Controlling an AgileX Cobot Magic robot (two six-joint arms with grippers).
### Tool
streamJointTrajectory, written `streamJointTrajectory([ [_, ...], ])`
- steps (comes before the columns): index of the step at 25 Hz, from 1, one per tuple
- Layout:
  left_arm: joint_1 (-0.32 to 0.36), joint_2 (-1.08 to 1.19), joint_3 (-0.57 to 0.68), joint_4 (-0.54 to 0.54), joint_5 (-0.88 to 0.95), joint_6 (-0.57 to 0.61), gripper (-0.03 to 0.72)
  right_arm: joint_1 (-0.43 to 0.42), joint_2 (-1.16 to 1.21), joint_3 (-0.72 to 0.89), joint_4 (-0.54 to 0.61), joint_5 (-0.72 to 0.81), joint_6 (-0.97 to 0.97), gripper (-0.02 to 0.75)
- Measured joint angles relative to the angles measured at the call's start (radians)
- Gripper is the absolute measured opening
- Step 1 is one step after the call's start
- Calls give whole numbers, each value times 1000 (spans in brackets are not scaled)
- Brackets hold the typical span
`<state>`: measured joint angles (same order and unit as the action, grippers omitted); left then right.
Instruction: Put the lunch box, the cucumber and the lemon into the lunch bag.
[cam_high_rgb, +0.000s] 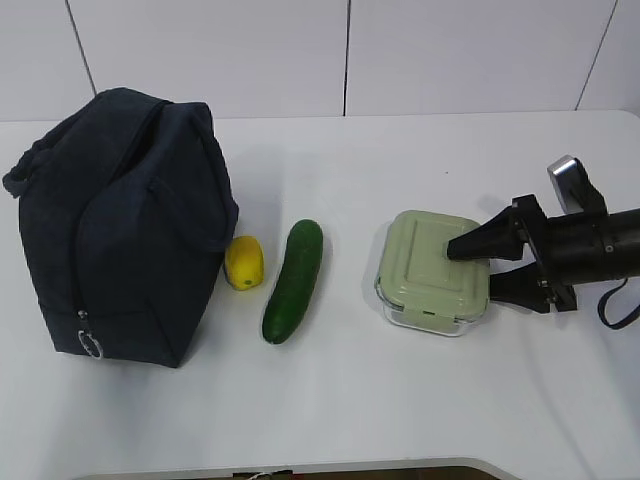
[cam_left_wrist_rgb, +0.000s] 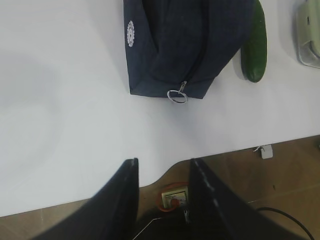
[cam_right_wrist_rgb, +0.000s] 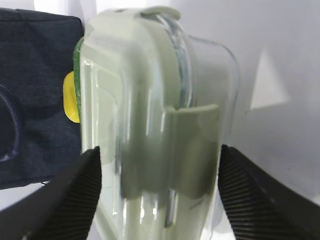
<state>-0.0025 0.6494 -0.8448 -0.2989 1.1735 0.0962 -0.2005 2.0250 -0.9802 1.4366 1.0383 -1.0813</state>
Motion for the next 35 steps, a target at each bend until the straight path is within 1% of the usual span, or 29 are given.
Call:
streamJointTrajectory([
  [12,0,0,0,0,0,0,242,9,0,0,2,-4,-15,572],
  [18,0,0,0,0,0,0,242,28,0,0,10,-48,-15,571],
  [29,0,0,0,0,0,0,242,28,0,0,16,-44,-17,569],
  [32,0,0,0,0,0,0,242,28,0,0,16,-40,-17,536],
  [35,0,0,0,0,0,0,242,28,0,0,16,-26,-17,475],
])
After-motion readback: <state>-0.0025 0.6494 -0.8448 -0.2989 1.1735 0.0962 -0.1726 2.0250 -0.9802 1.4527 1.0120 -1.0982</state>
